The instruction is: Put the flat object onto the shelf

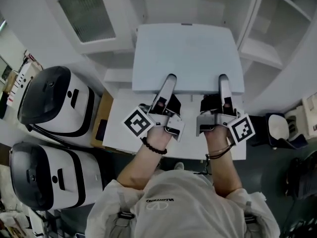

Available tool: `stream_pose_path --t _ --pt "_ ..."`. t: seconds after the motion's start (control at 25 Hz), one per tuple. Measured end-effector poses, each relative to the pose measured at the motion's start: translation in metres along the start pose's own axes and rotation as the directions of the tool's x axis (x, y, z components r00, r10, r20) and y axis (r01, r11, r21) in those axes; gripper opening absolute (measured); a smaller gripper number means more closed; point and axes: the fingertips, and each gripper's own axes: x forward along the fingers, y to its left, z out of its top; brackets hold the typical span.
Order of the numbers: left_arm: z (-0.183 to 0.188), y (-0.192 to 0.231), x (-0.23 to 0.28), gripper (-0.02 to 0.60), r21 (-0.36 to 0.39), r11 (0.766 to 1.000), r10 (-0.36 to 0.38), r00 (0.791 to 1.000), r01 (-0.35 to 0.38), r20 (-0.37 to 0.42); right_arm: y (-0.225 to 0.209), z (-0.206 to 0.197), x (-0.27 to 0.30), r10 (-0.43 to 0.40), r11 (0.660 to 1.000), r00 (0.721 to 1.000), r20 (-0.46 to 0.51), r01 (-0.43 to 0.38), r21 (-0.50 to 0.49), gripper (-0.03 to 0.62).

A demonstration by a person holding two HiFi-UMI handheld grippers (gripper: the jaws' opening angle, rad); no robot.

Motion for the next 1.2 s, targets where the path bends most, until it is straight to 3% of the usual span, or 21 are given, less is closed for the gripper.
stream_pose_path --t 0.2,0.44,0.96,1.2 --pt "0.006 0.012 0.021 0.324 0.006 1.0 0.028 1.0 -0.028 0.011 -0.015 0.006 0.025 -0.01 1.0 1.0 -0.008 0.01 0.023 0.339" --pt "0.027 0.047 0.058 0.324 -0.033 0.996 0.081 0.997 -0.081 -0.001 -0.042 0.005 0.073 -0.076 0.997 0.997 -0.026 0.077 0.031 0.339" --pt "0.042 0.055 0.082 0.327 -0.031 0.993 0.113 0.991 -0.116 -0.073 -0.044 0.005 0.092 -0.142 0.989 0.99 0.0 0.142 0.031 0.344" --pt "0.06 0.071 0.1 0.331 -0.041 0.991 0.126 0.99 -0.129 -0.069 -0.052 0.0 0.119 -0.169 0.985 0.985 -0.025 0.169 0.02 0.345"
